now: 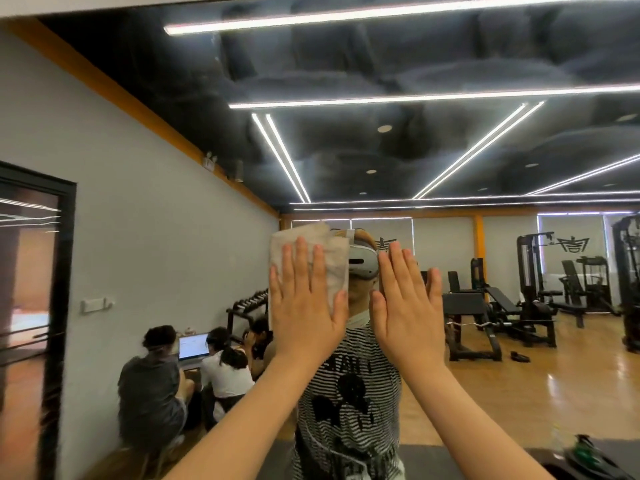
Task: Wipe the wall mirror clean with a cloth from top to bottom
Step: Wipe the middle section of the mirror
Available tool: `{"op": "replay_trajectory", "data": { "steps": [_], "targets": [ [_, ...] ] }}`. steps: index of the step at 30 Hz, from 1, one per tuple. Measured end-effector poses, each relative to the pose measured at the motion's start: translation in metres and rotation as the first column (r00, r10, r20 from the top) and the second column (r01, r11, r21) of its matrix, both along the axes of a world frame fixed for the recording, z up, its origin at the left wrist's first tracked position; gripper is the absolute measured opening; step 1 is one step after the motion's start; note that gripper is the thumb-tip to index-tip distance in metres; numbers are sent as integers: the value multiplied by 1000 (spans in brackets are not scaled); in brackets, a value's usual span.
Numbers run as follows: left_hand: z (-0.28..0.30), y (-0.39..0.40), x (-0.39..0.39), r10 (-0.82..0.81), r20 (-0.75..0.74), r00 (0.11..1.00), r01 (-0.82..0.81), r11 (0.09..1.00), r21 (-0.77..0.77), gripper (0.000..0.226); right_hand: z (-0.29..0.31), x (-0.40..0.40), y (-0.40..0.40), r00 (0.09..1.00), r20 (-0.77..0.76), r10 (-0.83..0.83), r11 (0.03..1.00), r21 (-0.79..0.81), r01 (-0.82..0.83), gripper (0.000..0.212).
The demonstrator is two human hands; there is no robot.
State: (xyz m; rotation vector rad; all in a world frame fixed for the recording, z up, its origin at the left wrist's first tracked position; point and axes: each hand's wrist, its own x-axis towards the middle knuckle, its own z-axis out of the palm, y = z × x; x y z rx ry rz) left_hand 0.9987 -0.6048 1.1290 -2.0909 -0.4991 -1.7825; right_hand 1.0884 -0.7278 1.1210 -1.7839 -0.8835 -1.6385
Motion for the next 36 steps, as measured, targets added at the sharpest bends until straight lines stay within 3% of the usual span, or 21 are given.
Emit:
{"op": "replay_trajectory", "data": {
  "steps": [12, 16, 20, 25, 30, 33, 36],
  "targets": [
    [1, -4, -3, 19, -7, 1000, -20, 1000, -14, 74, 11, -2, -48, 989, 8, 146, 985, -92, -145, 54],
    [2, -4, -2, 18, 9, 1000, -18, 999, -26, 75, 25, 24, -98, 999, 22, 44, 996, -75, -42, 56],
    [1, -4, 0, 31, 22, 999, -30, 999, -29, 75, 28, 62, -138, 996, -92, -3, 1000, 12, 5, 64],
    [0, -5, -1, 33, 5, 999, -32, 998, -45, 75, 13, 90, -147, 992, -95, -87, 995, -63, 82, 65],
    [2, -3, -1, 57, 2, 998, -57, 997, -55, 76, 11, 93, -145, 993, -73, -92, 995, -40, 89, 65],
    [0, -10, 3, 63, 49, 997, -55, 989, -136, 76, 10, 94, -145, 994, -63, -90, 996, -24, 88, 65],
    [1, -37, 21, 64, 182, 981, 6, 931, -365, 74, 9, 95, -143, 994, -51, -96, 995, -13, 95, 64]
  ]
}}
